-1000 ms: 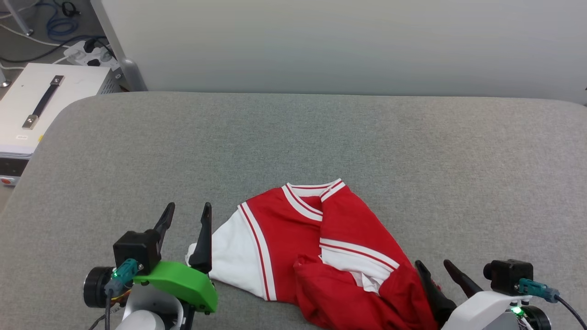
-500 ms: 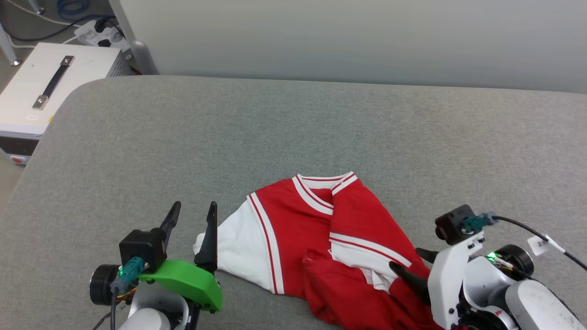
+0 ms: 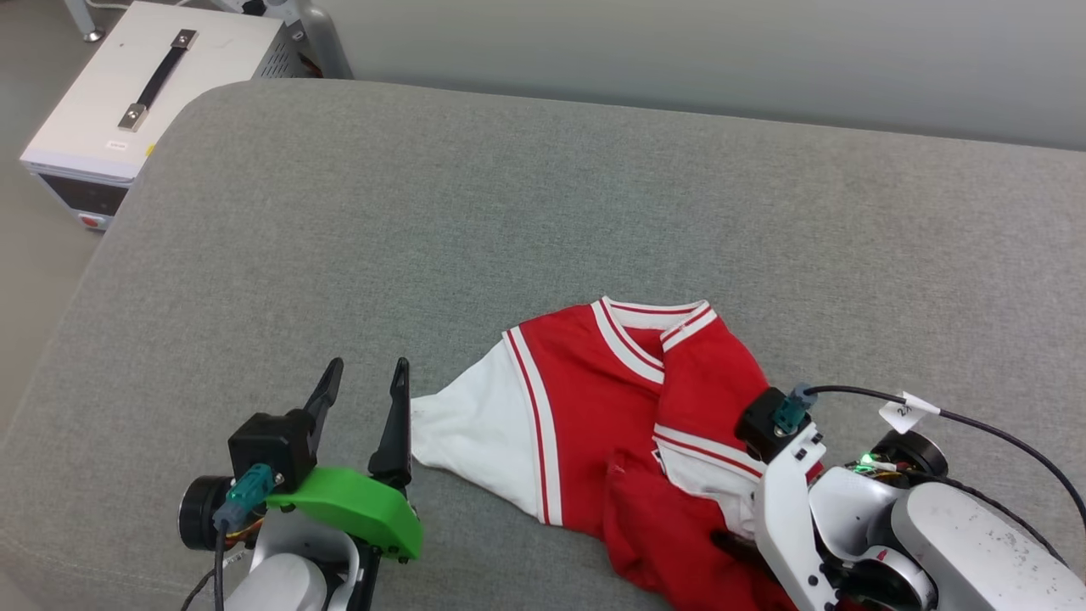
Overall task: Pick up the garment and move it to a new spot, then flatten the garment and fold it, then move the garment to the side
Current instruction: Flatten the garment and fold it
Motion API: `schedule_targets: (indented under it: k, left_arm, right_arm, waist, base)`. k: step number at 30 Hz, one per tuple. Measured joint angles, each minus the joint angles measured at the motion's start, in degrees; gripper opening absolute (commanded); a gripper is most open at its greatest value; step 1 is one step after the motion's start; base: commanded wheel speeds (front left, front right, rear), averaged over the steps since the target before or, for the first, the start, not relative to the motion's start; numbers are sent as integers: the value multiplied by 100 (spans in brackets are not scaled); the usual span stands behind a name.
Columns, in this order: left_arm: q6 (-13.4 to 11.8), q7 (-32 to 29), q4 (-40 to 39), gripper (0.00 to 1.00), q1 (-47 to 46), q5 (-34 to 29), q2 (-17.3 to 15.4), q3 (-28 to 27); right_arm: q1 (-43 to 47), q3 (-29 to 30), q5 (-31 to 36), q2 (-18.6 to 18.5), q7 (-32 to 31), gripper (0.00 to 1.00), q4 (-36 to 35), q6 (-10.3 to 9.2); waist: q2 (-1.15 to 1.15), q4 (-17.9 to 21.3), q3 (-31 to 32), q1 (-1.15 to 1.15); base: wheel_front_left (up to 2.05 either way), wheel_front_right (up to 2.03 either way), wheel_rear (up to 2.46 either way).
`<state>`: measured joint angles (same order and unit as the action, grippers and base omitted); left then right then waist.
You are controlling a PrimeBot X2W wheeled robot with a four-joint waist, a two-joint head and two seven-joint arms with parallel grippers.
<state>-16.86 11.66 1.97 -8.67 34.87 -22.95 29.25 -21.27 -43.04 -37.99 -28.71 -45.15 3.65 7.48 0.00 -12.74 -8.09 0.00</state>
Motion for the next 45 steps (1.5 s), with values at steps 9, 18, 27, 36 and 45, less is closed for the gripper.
schedule_targets:
  k: [9, 18, 27, 36, 45]
  left_arm:
    - [33, 75, 135, 100, -31, 2, 16, -31]
    - [41, 71, 135, 100, -58, 1, -14, -7]
    - [9, 13, 56, 100, -48, 1, -81, 11]
    - [-11, -24, -59, 100, -47, 1, -137, 29]
    - [-30, -60, -65, 100, -51, 1, -201, 29]
  right_arm:
    - [-114, 116, -60, -12, 403, 0, 288, 0]
    - [-105, 1191, -32, 187, 1141, 0, 550, 0]
    - [503, 2917, 155, 514, 1753, 0, 1237, 0]
    - [956, 4173, 360, 1025, 2168, 0, 2126, 3]
    - [954, 4615, 1170, 1248, 3181, 100, 2186, 7]
  waist:
    - [0, -8, -107, 0]
    - [0, 155, 105, 0]
    - [0, 343, 236, 0]
    - [0, 440, 130, 0]
    - [0, 520, 65, 0]
  base:
    - [0, 0, 0]
    - [0, 0, 0]
    - [0, 0, 0]
    - [0, 0, 0]
    - [0, 0, 0]
